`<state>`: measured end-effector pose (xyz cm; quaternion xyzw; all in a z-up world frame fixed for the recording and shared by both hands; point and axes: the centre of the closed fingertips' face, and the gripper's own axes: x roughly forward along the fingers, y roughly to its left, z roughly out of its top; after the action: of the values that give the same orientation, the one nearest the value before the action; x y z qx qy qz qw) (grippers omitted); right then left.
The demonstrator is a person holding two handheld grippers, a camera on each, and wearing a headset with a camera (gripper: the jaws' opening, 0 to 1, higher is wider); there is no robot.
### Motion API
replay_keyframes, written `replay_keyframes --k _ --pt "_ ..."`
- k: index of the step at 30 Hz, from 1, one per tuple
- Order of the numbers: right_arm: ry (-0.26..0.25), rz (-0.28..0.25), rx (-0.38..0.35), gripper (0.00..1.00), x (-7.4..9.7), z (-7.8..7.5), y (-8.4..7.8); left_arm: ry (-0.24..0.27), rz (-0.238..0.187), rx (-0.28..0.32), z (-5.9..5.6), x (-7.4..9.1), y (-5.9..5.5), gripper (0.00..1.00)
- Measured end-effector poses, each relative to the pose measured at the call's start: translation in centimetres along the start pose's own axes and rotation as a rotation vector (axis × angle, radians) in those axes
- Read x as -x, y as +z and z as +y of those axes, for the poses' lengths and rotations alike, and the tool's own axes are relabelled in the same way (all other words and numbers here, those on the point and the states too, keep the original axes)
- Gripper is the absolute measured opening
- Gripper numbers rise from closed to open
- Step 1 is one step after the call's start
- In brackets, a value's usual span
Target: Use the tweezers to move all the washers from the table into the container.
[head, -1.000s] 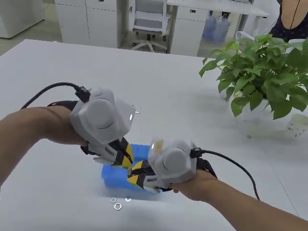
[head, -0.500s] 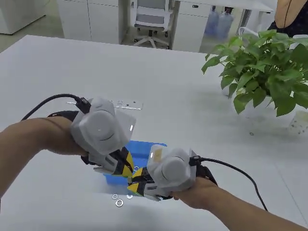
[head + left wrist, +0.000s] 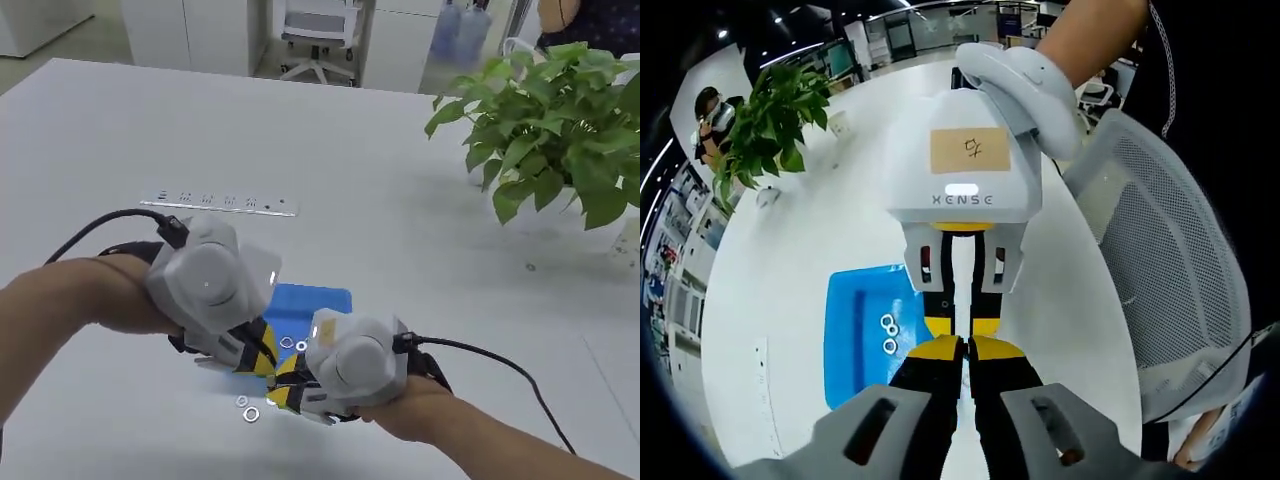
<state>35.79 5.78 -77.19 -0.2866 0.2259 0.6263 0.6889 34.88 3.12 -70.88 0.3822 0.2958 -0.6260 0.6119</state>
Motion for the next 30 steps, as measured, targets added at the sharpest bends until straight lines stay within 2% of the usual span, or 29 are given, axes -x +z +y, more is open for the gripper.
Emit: replay_keyframes --k 16,23,30 --pt "0.028 0.007 -0.015 0.11 -1.1 -0.1 -1.1 -0.019 0.004 0.029 0.2 -1.1 -1.0 0.06" --pt "0.033 -0.002 -0.030 0.11 -1.4 -0.3 -1.0 -0.020 -0.002 0.048 0.6 -1.0 -1.3 0.06" --pt "0.035 -0.003 -0.028 0.11 -1.5 -0.1 -1.0 -0.029 -0.005 0.053 0.4 -1.1 -1.3 0.06"
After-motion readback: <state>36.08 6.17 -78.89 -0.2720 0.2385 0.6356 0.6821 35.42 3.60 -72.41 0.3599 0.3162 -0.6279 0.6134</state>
